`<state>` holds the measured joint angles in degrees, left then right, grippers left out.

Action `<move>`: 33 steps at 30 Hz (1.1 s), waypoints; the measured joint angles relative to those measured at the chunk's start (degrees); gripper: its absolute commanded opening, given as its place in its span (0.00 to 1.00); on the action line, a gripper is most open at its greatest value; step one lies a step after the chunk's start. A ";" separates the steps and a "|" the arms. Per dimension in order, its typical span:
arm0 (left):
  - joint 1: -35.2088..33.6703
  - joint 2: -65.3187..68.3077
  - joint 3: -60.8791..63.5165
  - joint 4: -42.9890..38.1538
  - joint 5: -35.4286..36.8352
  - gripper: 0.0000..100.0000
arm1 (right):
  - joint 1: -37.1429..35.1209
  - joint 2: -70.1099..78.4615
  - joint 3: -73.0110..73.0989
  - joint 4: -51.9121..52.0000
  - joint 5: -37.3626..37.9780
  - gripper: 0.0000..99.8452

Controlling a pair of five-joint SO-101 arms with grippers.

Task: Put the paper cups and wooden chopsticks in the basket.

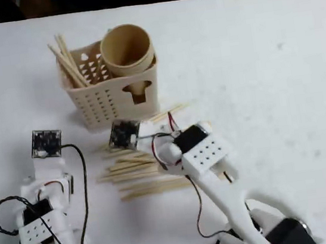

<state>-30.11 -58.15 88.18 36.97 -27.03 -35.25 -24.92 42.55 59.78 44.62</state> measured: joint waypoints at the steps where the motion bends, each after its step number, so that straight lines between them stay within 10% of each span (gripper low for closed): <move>1: 0.00 0.00 0.00 0.00 0.00 0.17 | 0.00 -1.58 -0.97 0.09 -1.67 0.03; 13: 0.00 0.00 0.00 0.00 0.00 0.17 | -4.92 -7.47 -27.52 -12.31 -27.08 0.03; 22: 0.00 0.00 0.00 0.00 0.00 0.17 | -6.42 9.76 -44.31 -34.20 -28.84 0.03; 33: 0.00 0.00 0.00 0.00 0.00 0.17 | -6.77 30.77 -59.96 -36.92 -28.84 0.04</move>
<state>-30.11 -58.15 88.18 36.97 -27.03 -42.02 5.85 -17.41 22.86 15.78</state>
